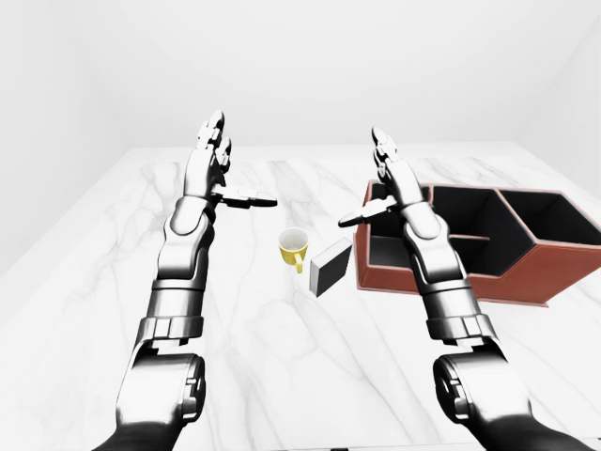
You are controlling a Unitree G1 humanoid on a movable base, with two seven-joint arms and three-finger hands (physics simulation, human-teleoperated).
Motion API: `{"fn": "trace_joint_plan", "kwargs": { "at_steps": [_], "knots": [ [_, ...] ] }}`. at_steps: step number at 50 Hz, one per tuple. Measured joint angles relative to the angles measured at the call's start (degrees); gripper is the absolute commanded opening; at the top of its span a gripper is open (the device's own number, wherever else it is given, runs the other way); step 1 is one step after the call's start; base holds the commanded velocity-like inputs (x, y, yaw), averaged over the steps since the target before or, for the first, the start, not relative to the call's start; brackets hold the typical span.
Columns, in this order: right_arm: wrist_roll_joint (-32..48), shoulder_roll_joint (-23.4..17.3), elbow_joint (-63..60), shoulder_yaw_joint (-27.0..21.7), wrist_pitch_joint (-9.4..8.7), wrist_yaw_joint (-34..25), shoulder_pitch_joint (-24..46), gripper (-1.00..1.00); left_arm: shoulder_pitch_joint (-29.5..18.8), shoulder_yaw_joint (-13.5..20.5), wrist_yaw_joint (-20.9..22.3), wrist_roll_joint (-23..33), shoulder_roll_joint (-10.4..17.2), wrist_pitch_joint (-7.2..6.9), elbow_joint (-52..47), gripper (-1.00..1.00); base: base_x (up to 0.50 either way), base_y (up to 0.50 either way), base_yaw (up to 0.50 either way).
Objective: Pick up the book and place it in the caddy.
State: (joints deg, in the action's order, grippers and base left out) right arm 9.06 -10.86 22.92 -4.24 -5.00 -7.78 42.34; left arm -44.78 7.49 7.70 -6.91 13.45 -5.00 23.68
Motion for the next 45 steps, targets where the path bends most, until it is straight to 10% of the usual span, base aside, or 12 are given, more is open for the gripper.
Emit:
{"fn": "trace_joint_plan", "kwargs": {
  "at_steps": [14,29,45],
  "knots": [
    [10.6,0.4,-3.6,2.7,1.15,-6.5,-1.8,1.00,0.5,0.2,0.2,-0.3,0.1,0.00,0.1,1.00,0.00,0.00,0.00],
    [25.0,2.4,-3.8,5.7,10.00,-13.6,-2.6,1.00,1.2,0.5,0.3,-1.3,0.3,0.00,0.1,1.00,0.00,0.00,0.00],
    [39.7,3.7,-0.7,8.2,10.00,-15.8,-4.5,1.00,0.6,0.8,-0.5,-2.4,0.6,0.00,1.1,1.00,0.00,0.00,0.00]
  ]
}}
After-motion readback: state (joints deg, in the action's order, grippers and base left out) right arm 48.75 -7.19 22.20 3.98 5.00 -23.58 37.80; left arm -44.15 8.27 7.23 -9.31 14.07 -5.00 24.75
